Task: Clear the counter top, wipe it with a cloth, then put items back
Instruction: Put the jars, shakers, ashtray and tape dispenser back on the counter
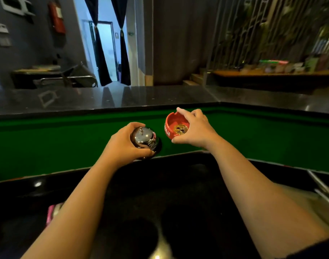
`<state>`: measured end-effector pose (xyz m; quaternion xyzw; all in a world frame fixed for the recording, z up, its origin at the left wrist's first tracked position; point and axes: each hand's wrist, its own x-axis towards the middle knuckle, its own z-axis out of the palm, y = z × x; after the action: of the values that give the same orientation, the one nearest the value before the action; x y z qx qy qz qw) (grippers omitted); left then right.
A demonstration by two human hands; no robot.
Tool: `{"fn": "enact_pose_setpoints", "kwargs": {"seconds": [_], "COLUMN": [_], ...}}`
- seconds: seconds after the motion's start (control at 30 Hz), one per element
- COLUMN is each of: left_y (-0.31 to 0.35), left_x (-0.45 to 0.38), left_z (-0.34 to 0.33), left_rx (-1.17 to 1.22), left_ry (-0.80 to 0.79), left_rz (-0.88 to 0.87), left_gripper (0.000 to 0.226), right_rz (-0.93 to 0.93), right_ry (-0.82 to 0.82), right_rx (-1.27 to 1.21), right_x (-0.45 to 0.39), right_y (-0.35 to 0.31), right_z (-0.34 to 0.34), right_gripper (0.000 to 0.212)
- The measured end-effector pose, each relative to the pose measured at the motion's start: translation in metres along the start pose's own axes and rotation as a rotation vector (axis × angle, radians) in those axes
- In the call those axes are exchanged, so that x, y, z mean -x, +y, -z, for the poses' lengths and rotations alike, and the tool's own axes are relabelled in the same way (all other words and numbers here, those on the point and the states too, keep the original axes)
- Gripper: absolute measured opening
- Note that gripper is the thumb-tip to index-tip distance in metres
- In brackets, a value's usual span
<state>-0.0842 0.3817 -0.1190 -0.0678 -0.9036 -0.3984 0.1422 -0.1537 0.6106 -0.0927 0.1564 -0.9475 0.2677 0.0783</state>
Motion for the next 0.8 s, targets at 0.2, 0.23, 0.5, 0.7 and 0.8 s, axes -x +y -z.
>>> {"fn": "enact_pose_setpoints", "kwargs": {"seconds": [0.2, 0.23, 0.5, 0.7, 0.8], "left_y": [0.080, 0.093, 0.158, 0.163, 0.158], "left_x": [-0.079, -0.094, -0.209, -0.274, -0.296], "left_z": [-0.046, -0.053, -0.124, -0.175, -0.190], "left_rx": [0.013, 0.007, 0.002, 0.006, -0.009], "left_ry": [-0.049, -0.043, -0.013, 0.004, 0.001], "left_rz": [-0.070, -0.086, -0.110, -0.029, 0.000], "left_gripper": [0.077, 0.078, 0.085, 0.085, 0.087], "right_rz": [-0.077, -0.092, -0.281, -0.352, -0.356], "right_ry": [0.128, 0.149, 0.231, 0.221, 0.193], "right_rx": [0.032, 0.043, 0.057, 0.049, 0.042], "right_x": [-0.027, -0.033, -0.095, -0.129, -0.142], "right_y": [0.077, 0.087, 0.171, 0.214, 0.227], "right_z": [0.075, 0.087, 0.153, 0.166, 0.165], "right_gripper": [0.103, 0.103, 0.100, 0.096, 0.094]}}
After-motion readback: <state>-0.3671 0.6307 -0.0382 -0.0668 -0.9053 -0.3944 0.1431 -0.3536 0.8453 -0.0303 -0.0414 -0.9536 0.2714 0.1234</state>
